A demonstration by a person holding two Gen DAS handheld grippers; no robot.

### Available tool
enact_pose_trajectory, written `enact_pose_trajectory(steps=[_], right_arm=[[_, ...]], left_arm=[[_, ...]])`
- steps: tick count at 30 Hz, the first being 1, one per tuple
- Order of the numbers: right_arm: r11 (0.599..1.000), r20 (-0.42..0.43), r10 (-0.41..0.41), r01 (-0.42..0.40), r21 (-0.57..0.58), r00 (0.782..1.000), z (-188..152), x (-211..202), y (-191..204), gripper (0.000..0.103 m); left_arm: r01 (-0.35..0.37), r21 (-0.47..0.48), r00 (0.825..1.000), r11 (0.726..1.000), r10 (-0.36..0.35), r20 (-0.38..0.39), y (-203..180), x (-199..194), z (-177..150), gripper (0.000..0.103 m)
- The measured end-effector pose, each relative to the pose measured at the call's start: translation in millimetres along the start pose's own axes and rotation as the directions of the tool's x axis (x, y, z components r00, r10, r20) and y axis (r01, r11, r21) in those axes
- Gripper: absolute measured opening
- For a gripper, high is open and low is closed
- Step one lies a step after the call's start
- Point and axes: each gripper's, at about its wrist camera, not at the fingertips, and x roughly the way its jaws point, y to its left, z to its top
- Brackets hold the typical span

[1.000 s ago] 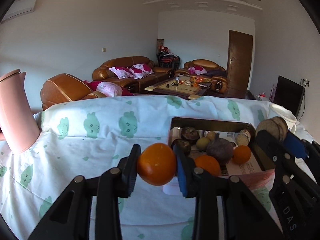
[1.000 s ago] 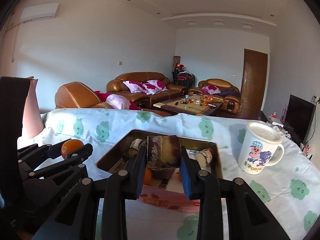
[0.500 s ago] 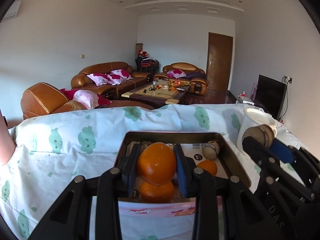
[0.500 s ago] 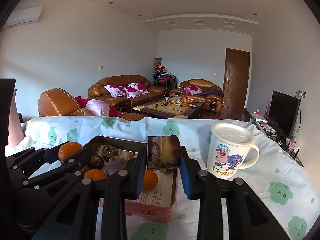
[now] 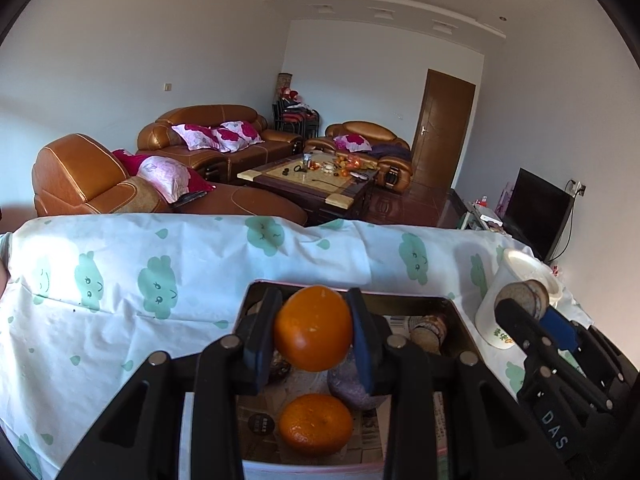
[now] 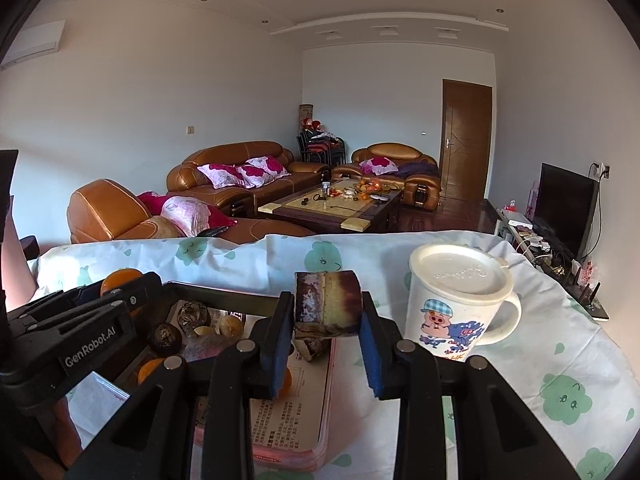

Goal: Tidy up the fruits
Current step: 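Lower both items into the tin and open both grippers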

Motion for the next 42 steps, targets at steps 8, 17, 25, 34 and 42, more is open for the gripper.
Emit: enact_pose_trajectory(steps=[8,17,25,34,42], right_arm=[[0.997,-0.091,0.027,-0.020,0.077,0.995,7.5,35.7,-3.5,0.033],[0.988,-0.210,0.109,-0.084,0.127,0.972,14.6,70.2,1.2,0.033],[0.977,-0.308,0.201,-0.166,0.136,0.930,4.5,93.3,8.7,0.033],[0.927,-0.251,0.333,-0.266,0.266,0.909,0.8,87.9,-4.2,0.037],[0.955,-0.070,0.144,-0.120,0.271,0.987,13.4,45.2,-26.8,0.037]], left_arm=[[-0.086,0.104,0.995,0.991,0.091,-0.047,-20.7,22.4,3.1,0.035],[-0.157,0.104,0.971,0.982,0.173,-0.166,-13.3,54.3,-1.3,0.035],[-0.206,0.136,0.967,0.969,0.223,-0.123,-11.3,54.0,-8.5,0.035],[-0.166,0.149,0.978,0.975,0.182,-0.100,-18.7,48.0,-8.0,0.036],[-0.144,0.208,0.984,0.967,0.162,-0.076,-37.4,46.1,-8.6,0.020]])
